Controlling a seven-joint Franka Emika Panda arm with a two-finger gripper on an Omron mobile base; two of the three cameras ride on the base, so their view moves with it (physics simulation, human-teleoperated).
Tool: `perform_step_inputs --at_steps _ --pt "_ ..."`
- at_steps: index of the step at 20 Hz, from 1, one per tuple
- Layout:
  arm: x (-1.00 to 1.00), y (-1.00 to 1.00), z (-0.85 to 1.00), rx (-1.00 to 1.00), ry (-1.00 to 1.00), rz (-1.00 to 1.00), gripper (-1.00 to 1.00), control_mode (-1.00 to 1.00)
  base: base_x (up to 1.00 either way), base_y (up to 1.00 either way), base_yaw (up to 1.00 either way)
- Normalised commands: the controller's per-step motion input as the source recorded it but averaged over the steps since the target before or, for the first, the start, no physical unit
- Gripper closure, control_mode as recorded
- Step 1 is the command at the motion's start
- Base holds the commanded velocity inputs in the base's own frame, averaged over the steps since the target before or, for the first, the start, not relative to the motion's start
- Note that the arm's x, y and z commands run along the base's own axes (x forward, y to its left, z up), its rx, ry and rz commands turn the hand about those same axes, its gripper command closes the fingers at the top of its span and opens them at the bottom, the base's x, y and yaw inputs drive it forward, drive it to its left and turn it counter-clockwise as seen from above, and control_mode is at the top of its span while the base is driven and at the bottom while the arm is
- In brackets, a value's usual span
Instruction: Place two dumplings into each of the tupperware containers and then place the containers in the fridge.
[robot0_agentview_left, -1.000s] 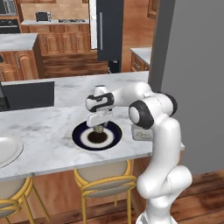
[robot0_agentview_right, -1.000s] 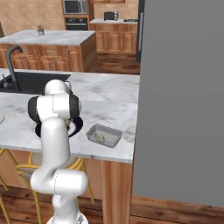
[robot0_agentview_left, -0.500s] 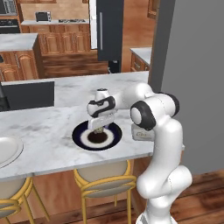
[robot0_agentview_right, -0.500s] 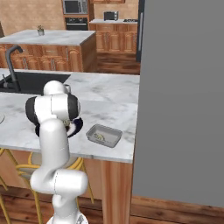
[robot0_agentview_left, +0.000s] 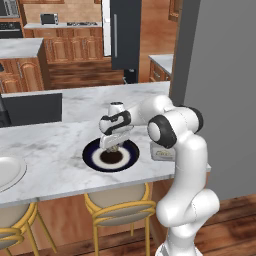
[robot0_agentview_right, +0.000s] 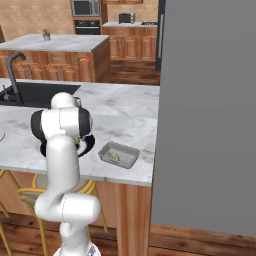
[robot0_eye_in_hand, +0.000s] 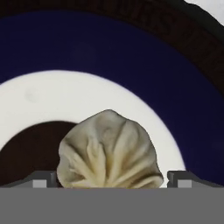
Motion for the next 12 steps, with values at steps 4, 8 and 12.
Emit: perform_step_inputs --at_steps 4,8,12 --pt "0.05 0.24 -0.10 0.00 0.00 0.00 1.00 -1.00 0.00 0.00 0.00" --pt "0.00 0.10 -0.17 0.00 0.00 0.00 1.00 -1.00 0.00 0.00 0.00" --pt "0.00 -0.22 0.07 0.00 0.00 0.00 1.00 -1.00 0.00 0.00 0.00"
